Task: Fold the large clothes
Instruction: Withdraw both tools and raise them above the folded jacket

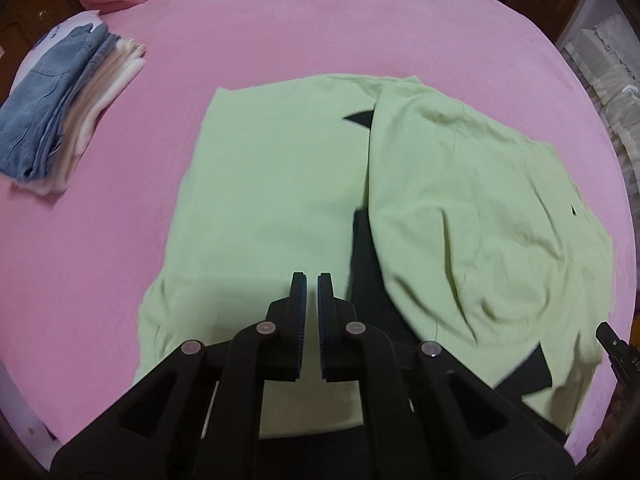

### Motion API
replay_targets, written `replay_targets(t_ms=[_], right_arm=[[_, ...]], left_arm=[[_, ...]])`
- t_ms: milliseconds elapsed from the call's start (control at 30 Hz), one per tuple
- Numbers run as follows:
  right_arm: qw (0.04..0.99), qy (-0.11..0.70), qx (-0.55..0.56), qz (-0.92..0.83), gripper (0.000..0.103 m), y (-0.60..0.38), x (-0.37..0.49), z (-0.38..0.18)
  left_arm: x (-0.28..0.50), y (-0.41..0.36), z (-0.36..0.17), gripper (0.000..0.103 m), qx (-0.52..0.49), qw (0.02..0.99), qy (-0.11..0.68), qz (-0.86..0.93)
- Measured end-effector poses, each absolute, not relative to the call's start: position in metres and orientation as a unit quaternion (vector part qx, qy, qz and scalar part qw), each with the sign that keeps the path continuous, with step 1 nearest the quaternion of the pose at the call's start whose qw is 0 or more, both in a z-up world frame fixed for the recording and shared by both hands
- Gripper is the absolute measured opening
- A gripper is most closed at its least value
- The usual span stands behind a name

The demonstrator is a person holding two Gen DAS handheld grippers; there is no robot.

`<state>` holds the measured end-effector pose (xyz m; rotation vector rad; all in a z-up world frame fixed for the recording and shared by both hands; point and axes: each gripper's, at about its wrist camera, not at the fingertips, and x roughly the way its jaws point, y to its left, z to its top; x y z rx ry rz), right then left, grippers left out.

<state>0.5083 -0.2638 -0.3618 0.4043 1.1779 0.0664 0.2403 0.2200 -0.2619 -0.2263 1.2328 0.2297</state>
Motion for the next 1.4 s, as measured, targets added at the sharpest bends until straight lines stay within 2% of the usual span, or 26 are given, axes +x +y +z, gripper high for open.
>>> replay_targets(t_ms=[67,167,267,333,400,433,500,567,633,700,1067,1400], right_arm=[[0.807,0.558,0.192,0.030,0.002,-0.236,0.486,-0.352],[0.796,0.572,0.195,0.031,0.003,-0.301,0.445,-0.296],[0.795,0.576,0.189,0.031,0.007,-0.292,0.409,-0.274],[0.799,0.571,0.185,0.029,0.018,-0.283,0.383,-0.258],[0.803,0.569,0.178,0.023,0.025,-0.278,0.360,-0.241],[0.804,0.569,0.173,0.016,0.033,-0.275,0.348,-0.232],[0.805,0.569,0.166,-0.001,0.046,-0.264,0.331,-0.217],[0.810,0.562,0.168,-0.011,0.058,-0.256,0.308,-0.197],[0.814,0.554,0.175,-0.018,0.076,-0.250,0.289,-0.181],[0.818,0.547,0.174,-0.026,0.085,-0.245,0.274,-0.170],[0.839,0.513,0.181,-0.023,0.087,-0.228,0.220,-0.180],[0.848,0.517,0.118,0.015,0.088,-0.245,0.156,-0.189]], left_arm=[[0.221,0.218,-0.243,0.002,-0.103,0.797,0.586,0.104],[0.187,0.218,-0.211,0.005,-0.097,0.793,0.595,0.088],[0.148,0.215,-0.178,0.009,-0.078,0.798,0.594,0.066],[0.136,0.216,-0.169,0.012,-0.071,0.796,0.599,0.052],[0.123,0.222,-0.157,0.014,-0.064,0.789,0.608,0.051],[0.118,0.224,-0.150,0.017,-0.064,0.788,0.610,0.052],[0.104,0.229,-0.132,0.031,-0.066,0.790,0.607,0.043],[0.090,0.232,-0.117,0.062,-0.066,0.796,0.601,0.043],[0.076,0.232,-0.106,0.068,-0.062,0.802,0.593,0.037],[0.064,0.232,-0.102,0.069,-0.054,0.802,0.594,0.030],[0.000,0.234,-0.128,0.069,-0.057,0.783,0.619,0.026],[-0.080,0.239,-0.132,0.069,-0.076,0.763,0.640,0.046]])
